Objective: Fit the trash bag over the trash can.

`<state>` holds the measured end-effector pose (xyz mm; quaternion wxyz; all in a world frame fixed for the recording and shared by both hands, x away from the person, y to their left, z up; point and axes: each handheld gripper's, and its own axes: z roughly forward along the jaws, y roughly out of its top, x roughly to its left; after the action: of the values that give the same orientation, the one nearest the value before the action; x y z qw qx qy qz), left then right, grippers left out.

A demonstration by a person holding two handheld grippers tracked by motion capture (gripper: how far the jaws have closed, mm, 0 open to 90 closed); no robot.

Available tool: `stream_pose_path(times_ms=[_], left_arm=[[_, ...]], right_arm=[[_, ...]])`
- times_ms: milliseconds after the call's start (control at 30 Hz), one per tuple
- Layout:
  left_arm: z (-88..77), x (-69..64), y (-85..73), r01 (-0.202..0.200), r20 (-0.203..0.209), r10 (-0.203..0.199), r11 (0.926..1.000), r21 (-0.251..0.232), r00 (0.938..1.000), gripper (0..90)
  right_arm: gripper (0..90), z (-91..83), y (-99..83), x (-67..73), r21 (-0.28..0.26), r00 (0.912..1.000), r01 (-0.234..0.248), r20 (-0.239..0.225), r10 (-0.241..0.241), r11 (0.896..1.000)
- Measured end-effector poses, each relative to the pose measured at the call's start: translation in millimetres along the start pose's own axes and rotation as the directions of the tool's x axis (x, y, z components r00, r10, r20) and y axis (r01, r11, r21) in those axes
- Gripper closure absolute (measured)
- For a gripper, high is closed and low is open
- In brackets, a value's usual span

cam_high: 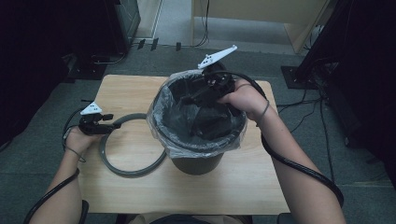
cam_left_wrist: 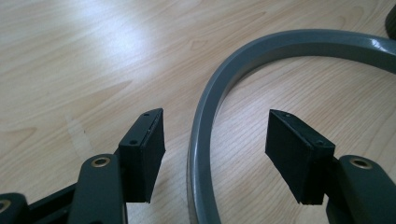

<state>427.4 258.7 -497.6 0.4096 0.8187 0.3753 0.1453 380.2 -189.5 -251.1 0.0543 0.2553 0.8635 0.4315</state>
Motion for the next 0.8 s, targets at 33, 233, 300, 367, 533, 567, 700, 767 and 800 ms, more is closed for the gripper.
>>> stream_pose_path(times_ms=[33, 233, 300, 367, 533, 567, 700, 767, 800], left_arm=[[0.6, 0.5, -1.1, 0.002, 0.003, -0.002, 1.0000, 0.005, 1.0000, 36.9], [5.8, -1.1, -5.2, -0.009, 0.004, 0.009, 0.9997, 0.021, 1.0000, 38.8], [7.3, -1.1, -6.3, -0.006, 0.002, 0.005, 0.9996, 0.028, 1.0000, 38.8], [8.1, -0.9, -7.4, -0.005, -0.003, 0.005, 0.9994, 0.035, 1.0000, 38.7], [9.9, -0.5, -10.1, -0.004, -0.012, 0.005, 0.9982, 0.059, 0.9999, 38.7], [10.1, -0.4, -10.4, -0.005, -0.013, 0.006, 0.9981, 0.061, 0.9999, 38.7], [10.6, -0.4, -11.2, -0.008, -0.021, 0.009, 0.9985, 0.054, 0.9997, 38.3], [10.7, -0.1, -12.0, -0.010, -0.028, 0.012, 0.9987, 0.050, 0.9996, 37.9], [10.6, 0.2, -12.6, -0.015, -0.033, 0.017, 0.9987, 0.048, 0.9993, 37.7]], right_arm=[[20.6, -2.7, -0.2, 0.3, 0.000, 1.0000, 0.002, 0.002, -0.002, 1.000], [20.1, -20.8, -5.7, 1.4, -0.026, 1.0000, 0.008, 0.005, -0.008, 1.000], [20.1, -25.1, -9.7, 0.3, -0.025, 0.9999, 0.007, 0.011, -0.006, 1.000], [20.1, -28.7, -13.7, -1.6, -0.025, 0.9998, 0.009, 0.019, -0.008, 1.000], [20.1, -39.8, -22.7, -6.5, -0.034, 0.9993, -0.005, 0.036, 0.006, 0.999], [20.1, -42.0, -24.6, -7.6, -0.036, 0.9992, -0.006, 0.038, 0.007, 0.999], [20.1, -49.7, -32.2, -9.8, -0.038, 0.9987, -0.014, 0.049, 0.016, 0.999], [20.1, -52.7, -36.0, -9.9, -0.036, 0.9986, -0.012, 0.050, 0.014, 0.999], [20.1, -54.3, -37.9, -9.8, -0.035, 0.9986, -0.012, 0.051, 0.014, 0.999]])
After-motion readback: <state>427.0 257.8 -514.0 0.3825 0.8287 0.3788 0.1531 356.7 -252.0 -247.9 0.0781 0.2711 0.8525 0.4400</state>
